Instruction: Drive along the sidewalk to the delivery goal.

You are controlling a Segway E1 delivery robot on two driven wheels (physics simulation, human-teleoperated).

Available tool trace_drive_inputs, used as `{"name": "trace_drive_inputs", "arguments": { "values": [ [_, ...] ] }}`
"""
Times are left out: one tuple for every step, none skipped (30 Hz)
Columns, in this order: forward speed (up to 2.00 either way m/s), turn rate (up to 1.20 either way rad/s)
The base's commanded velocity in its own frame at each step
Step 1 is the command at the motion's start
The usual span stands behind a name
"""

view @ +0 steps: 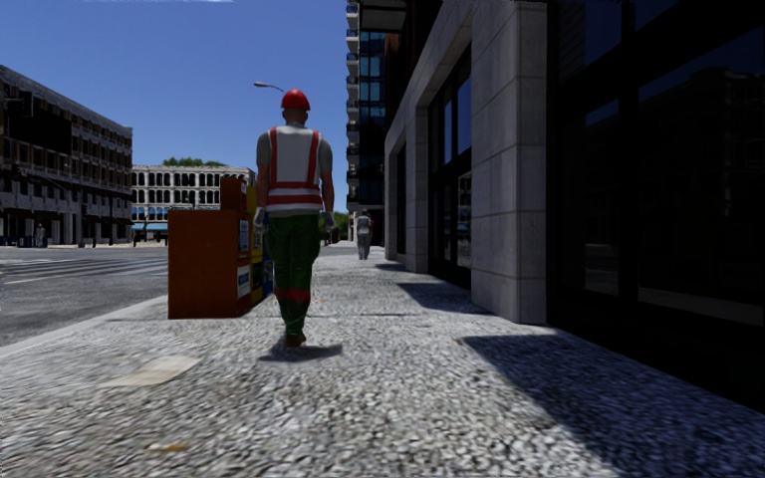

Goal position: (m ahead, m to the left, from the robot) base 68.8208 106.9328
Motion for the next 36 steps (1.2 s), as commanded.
{"name": "trace_drive_inputs", "arguments": {
  "values": [
    [1.07, 0.28],
    [1.07, 0.28],
    [1.07, 0.28],
    [1.07, 0.28],
    [1.07, 0.28],
    [1.07, 0.28],
    [1.07, 0.28],
    [1.07, 0.28],
    [1.06, 0.28],
    [1.06, 0.28],
    [1.06, 0.28],
    [1.06, 0.28],
    [1.06, 0.28],
    [1.06, 0.28],
    [1.06, 0.28],
    [1.06, 0.28],
    [1.06, 0.28],
    [1.06, 0.26],
    [1.06, 0.21],
    [1.06, 0.18],
    [1.06, 0.17],
    [1.06, 0.19],
    [1.06, 0.21],
    [1.06, 0.22],
    [1.06, 0.23],
    [1.06, 0.23],
    [1.06, 0.24],
    [1.06, 0.24],
    [1.06, 0.24],
    [1.06, 0.24],
    [1.06, 0.24],
    [1.06, 0.31],
    [1.06, 0.37],
    [1.06, 0.39],
    [1.06, 0.4],
    [1.06, 0.41]
  ]
}}
